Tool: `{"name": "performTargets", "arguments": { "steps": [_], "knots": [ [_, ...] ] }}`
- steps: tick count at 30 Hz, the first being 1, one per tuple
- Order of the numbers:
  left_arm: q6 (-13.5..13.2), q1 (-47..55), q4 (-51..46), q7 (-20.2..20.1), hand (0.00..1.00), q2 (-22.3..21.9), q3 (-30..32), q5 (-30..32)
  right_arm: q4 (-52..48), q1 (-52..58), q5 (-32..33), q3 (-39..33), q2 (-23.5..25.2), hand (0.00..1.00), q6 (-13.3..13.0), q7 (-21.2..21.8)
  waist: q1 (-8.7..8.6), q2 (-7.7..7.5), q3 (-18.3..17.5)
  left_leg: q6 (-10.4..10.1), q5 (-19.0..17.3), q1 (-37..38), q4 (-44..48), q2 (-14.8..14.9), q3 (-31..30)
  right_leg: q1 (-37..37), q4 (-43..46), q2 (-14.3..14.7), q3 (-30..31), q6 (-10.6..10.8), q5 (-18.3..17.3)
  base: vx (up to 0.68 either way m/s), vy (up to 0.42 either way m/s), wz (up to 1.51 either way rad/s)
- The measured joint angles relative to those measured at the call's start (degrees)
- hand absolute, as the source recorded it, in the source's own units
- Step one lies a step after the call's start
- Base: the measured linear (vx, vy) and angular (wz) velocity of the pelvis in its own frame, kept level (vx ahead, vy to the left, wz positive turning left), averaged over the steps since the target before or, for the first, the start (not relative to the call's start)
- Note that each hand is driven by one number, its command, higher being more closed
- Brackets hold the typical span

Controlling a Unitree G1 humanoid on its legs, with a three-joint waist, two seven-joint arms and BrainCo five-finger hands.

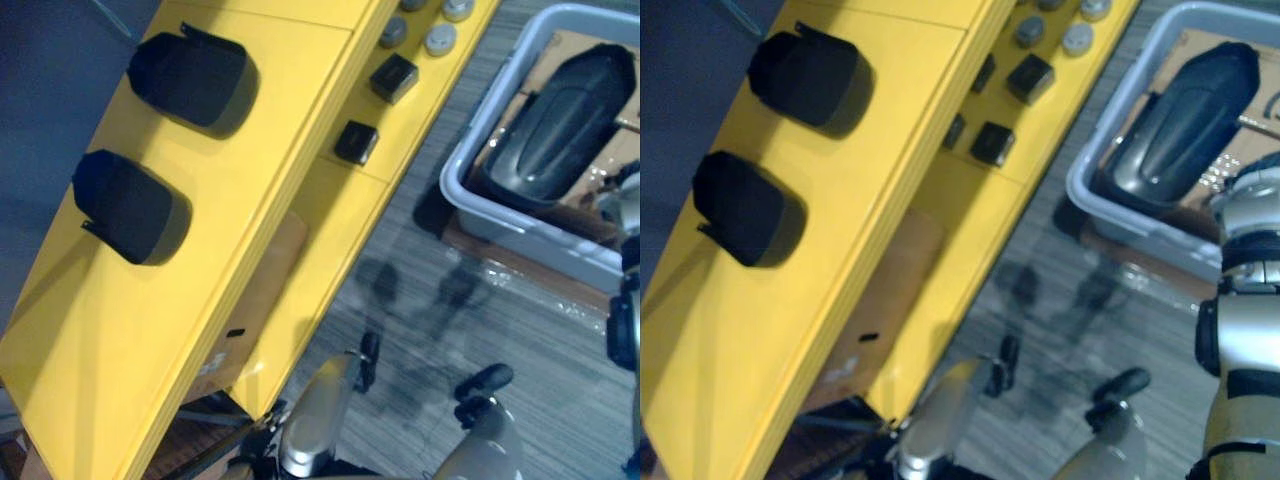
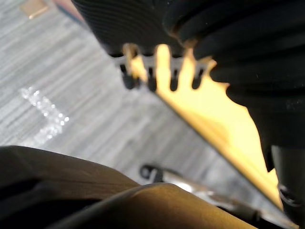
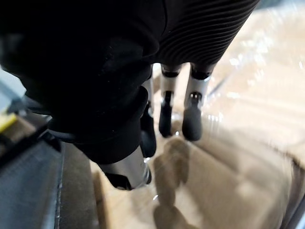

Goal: Walk over and take plastic housings, then place them on the shelf

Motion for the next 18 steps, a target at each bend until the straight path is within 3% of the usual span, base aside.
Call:
{"name": "performTargets", "arguments": {
  "steps": [4, 8, 11, 15, 18],
  "knots": [
    [-2.4, 0.1, -4.0, 0.5, 0.0, 0.5, -1.2, 0.2, 3.2, 0.1, -4.4, 0.5, 0.0, 1.0, 3.9, 2.1, 0.46, -0.02, 0.0, 0.0, 0.0, 0.1, 0.1, 0.0, -0.7, 1.0, 0.0, 0.3, -1.4, -0.1, -0.1, 0.03, 0.023, 0.1],
    [-4.1, 0.2, -9.5, 1.3, 0.0, 1.4, -1.6, -0.1, 5.3, 0.7, -6.5, 0.4, 0.0, 1.0, 3.6, 4.6, 0.23, -0.28, 0.2, 0.0, 0.0, 0.9, 0.4, 0.2, -0.7, 2.2, -0.4, 0.6, -1.6, -0.1, -0.1, -0.01, 0.033, 0.02],
    [-4.5, 0.4, -14.4, 1.3, 0.0, 1.4, -1.6, -2.6, 6.3, 1.7, -6.6, 0.0, 0.4, 1.0, 1.6, 4.7, -0.64, -0.86, 0.6, 0.0, -0.4, 1.2, 0.8, 0.9, -0.3, 2.9, -1.7, 1.5, -1.5, -0.3, -0.2, -0.04, 0.032, -0.11],
    [-4.6, 0.9, -21.4, 0.8, 0.0, 1.5, -2.3, -7.1, 6.7, 2.2, -7.0, -0.7, 0.5, 1.0, -2.8, 3.2, -2.55, -2.74, 2.0, -0.6, -1.0, 1.3, 1.7, 3.1, 0.9, 3.0, -3.6, 4.1, -0.3, -1.1, 0.8, -0.07, 0.013, -0.27],
    [-4.4, 1.5, -26.4, 0.9, 0.0, 1.5, -4.5, -9.1, 6.7, 2.4, -7.4, -0.7, 0.3, 1.0, -4.3, 1.6, -3.87, -4.07, 2.9, -1.0, -1.3, 2.8, 2.1, 5.0, 2.2, 4.2, -4.9, 5.9, 0.4, -1.4, 1.3, -0.05, 0.01, -0.29]
  ]
}}
